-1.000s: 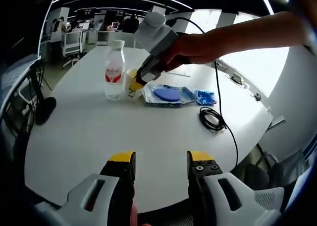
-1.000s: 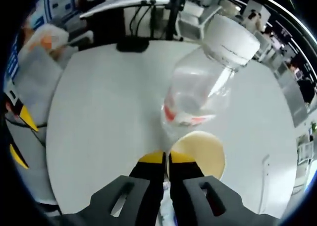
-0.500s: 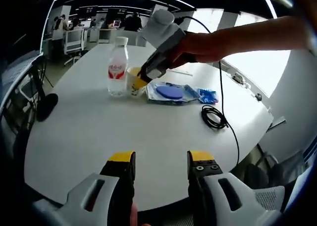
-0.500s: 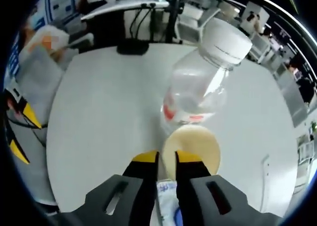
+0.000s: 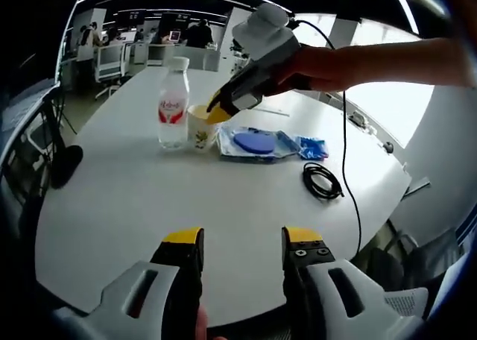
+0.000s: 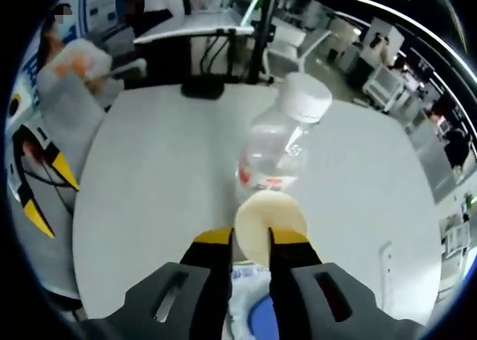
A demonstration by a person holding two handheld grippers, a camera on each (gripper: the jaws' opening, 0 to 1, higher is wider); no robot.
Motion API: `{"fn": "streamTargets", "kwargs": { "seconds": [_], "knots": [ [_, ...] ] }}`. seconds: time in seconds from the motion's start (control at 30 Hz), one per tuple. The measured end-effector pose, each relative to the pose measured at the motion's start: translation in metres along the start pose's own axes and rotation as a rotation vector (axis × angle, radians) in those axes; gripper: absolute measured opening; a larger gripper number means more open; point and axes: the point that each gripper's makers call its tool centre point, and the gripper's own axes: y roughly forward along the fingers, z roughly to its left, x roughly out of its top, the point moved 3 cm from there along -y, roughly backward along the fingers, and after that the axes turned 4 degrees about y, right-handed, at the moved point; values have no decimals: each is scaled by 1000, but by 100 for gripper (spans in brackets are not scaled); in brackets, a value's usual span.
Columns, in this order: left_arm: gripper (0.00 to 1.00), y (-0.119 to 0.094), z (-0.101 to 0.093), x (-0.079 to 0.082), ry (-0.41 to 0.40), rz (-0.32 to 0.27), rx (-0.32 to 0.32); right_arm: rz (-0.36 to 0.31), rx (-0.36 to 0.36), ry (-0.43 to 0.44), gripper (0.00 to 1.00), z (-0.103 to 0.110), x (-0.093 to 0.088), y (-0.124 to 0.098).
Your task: Arrange the tabletop items into an orderly group along one side of the table until the central work area is clear of visible clutter.
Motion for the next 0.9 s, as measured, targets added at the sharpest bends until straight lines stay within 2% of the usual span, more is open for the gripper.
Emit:
{"fn": "streamTargets", "kwargs": {
  "seconds": [0.3, 0.47, 0.6, 0.9],
  "knots": [
    [41, 1, -1, 2, -2, 1, 3, 15, 34, -6, 13, 7, -6, 11],
    [41, 0, 0, 2, -7, 1, 12, 6, 52, 15, 1, 8, -4, 13],
    [41, 0, 2, 2, -12, -1, 17, 12, 55, 9, 0, 5, -4, 13],
    [41, 2, 2, 3, -20, -5, 20, 49, 57, -71, 0, 3, -5, 9]
  ]
}}
